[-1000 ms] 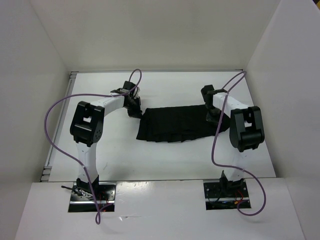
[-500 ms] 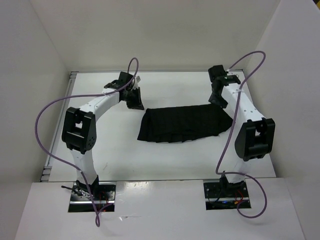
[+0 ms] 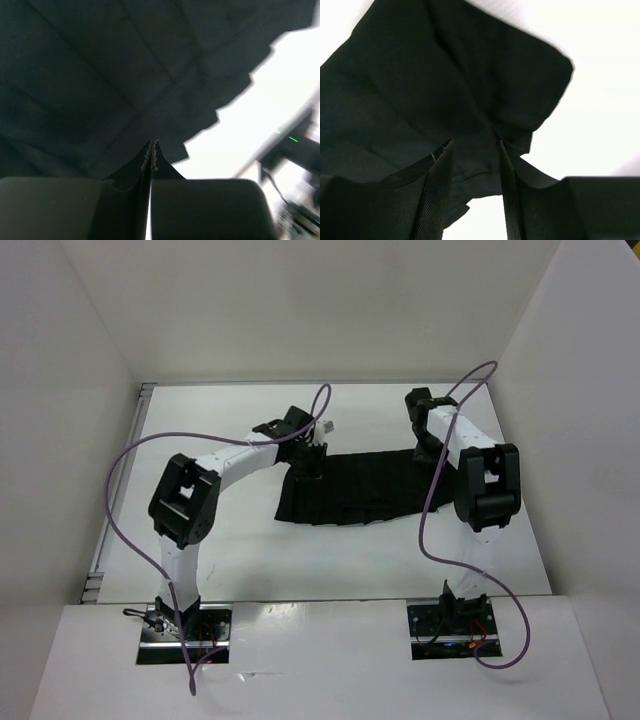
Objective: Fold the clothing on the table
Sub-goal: Fold the skirt
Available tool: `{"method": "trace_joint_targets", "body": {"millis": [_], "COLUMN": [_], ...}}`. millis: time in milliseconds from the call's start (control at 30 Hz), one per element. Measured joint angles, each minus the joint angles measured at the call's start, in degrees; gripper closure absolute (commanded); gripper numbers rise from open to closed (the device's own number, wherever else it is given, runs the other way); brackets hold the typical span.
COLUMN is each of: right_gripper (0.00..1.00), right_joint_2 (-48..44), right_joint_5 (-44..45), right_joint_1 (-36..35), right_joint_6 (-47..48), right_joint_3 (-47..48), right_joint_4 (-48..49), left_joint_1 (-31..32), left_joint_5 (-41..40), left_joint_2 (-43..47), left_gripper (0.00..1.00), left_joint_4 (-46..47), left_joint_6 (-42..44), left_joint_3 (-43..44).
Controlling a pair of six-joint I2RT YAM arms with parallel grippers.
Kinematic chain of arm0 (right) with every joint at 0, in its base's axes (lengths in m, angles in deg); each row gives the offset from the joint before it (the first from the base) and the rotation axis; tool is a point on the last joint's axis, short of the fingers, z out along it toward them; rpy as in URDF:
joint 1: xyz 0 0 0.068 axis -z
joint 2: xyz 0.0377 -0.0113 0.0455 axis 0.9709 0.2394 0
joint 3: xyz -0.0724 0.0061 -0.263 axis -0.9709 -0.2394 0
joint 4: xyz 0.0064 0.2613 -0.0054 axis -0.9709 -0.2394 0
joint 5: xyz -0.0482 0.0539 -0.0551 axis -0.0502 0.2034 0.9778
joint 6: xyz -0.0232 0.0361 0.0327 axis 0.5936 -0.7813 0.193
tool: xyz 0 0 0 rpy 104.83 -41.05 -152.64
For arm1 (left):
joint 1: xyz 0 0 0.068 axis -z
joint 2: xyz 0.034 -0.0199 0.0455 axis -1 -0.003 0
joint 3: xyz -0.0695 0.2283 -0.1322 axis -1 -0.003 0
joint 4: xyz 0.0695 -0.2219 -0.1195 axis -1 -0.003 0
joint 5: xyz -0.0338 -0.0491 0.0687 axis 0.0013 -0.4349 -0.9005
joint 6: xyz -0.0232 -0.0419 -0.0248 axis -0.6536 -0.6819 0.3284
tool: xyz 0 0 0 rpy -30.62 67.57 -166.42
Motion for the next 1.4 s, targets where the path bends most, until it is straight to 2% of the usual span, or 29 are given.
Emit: {"method": "trace_joint_targets", "body": {"millis": [100,300,533,700,900,1067,1300,1333,1400], "right_gripper": [0.53,0.53,0.38,0.33,0.31,0.28,0.24,0.19,0.18], "right_joint_2": [-0.6,-3.8,-9.6,-10.7,-10.7,-9.6,-3.8,-2.9,-1.8], "right_joint_5": [0.1,-0.2,-2.9,-7.8,-14.6,-23.8,-40.3,-42.4,-46.4], "right_joint_1": [1.8,4.4,6.5,8.7,9.0,9.0,9.9,10.2,11.0], "right_joint_6": [0.0,0.4,1.3,3.8,7.1,10.3,13.7,14.1,14.3], "right_joint_3": [0.0,-0.7,-2.1,-5.3,-7.8,-9.7,-12.6,-13.2,-13.6], "right_joint_4": [0.2,0.5,2.2,4.4,7.5,12.3,18.9,19.5,20.1], "left_joint_1": [2.3,3.0,3.7,1.5,-5.7,-10.4,-11.2,-11.2,-11.2], "left_joint_5": [-6.2,-18.6,-27.5,-29.3,-31.9,-33.1,-33.3,-33.3,-33.3], "left_joint_2": [-2.5,-6.1,-6.1,-6.1,-5.9,-6.0,-6.0,-6.0,-6.0], "left_gripper": [1.00,1.00,1.00,1.00,1.00,1.00,1.00,1.00,1.00], "left_joint_4": [-1.1,-4.7,-5.7,-5.6,-5.8,-7.0,-7.5,-7.5,-7.4], "left_joint_6": [0.2,0.0,0.2,0.9,2.1,3.2,3.4,3.4,3.4], "left_joint_3": [1.5,1.6,2.4,2.4,2.6,3.2,3.3,3.3,3.2]}}
